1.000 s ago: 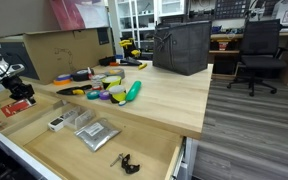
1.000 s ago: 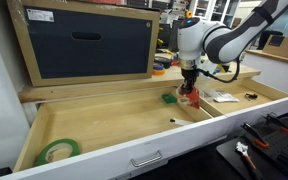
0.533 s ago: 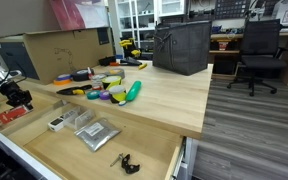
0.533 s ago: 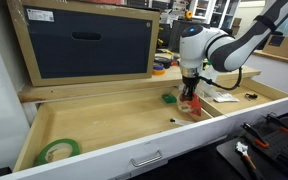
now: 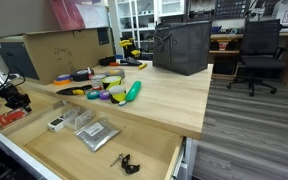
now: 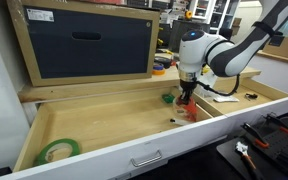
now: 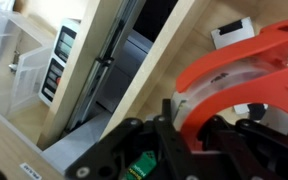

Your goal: Put the tape and tape dispenser into the drawer

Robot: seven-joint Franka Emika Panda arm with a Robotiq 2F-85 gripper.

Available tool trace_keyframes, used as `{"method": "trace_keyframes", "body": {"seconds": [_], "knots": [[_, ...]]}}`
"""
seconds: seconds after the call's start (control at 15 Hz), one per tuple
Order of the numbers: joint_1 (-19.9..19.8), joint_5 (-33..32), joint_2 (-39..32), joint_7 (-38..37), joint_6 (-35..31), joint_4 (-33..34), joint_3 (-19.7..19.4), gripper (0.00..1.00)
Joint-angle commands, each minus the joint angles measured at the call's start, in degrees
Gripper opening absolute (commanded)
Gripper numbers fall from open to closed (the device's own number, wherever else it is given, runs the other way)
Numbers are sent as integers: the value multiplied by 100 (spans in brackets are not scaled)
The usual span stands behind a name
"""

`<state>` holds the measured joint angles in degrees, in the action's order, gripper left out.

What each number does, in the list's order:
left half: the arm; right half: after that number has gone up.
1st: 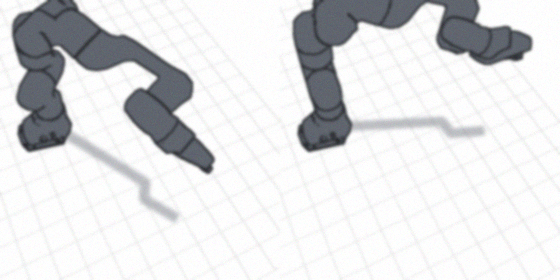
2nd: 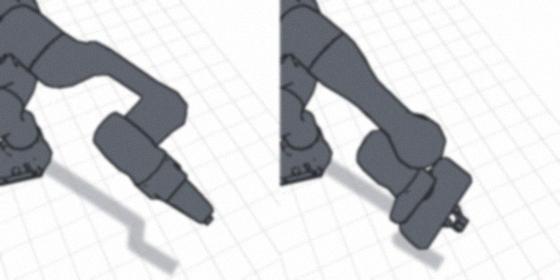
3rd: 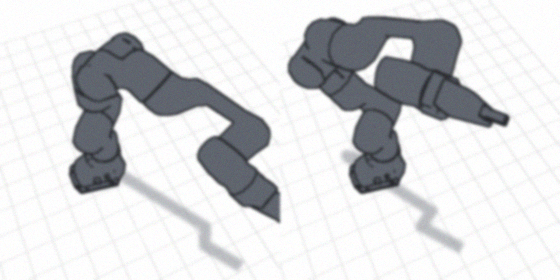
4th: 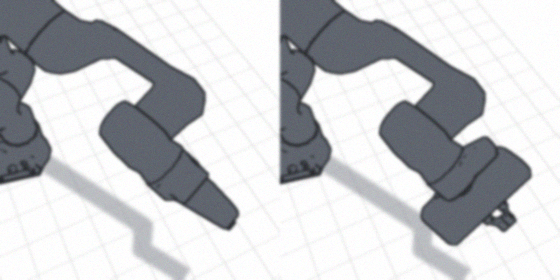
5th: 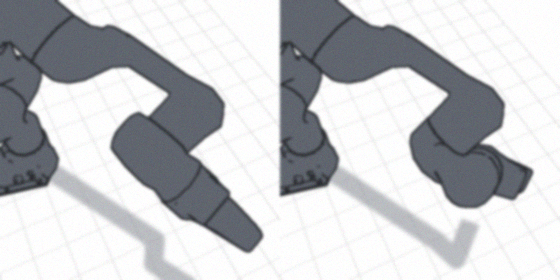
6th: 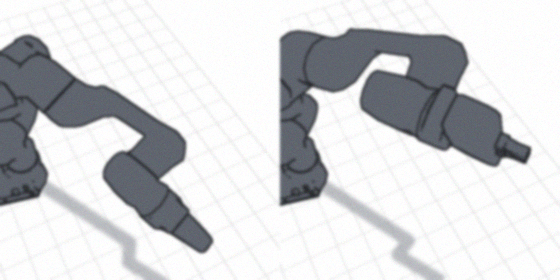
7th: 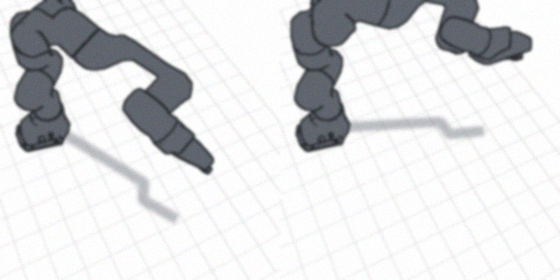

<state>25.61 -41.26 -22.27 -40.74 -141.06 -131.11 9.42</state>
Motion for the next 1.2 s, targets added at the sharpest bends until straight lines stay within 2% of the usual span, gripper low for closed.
{"method": "trace_keyframes", "body": {"seconds": [0.0, 0.07, 0.53, 0.6, 0.87, 1.13], "knots": [[13, 77, 6, 19, -13, 16, -24, 6], [10, 90, 5, 21, -15, 21, -29, 24], [21, 92, -42, 22, -16, 12, -36, 24], [-15, 107, -85, 80, -83, 17, -33, 6], [-112, 235, -340, 231, -722, -6, 7, 6], [-174, 581, -462, 694, -1881, -175, -12, 6]]}}
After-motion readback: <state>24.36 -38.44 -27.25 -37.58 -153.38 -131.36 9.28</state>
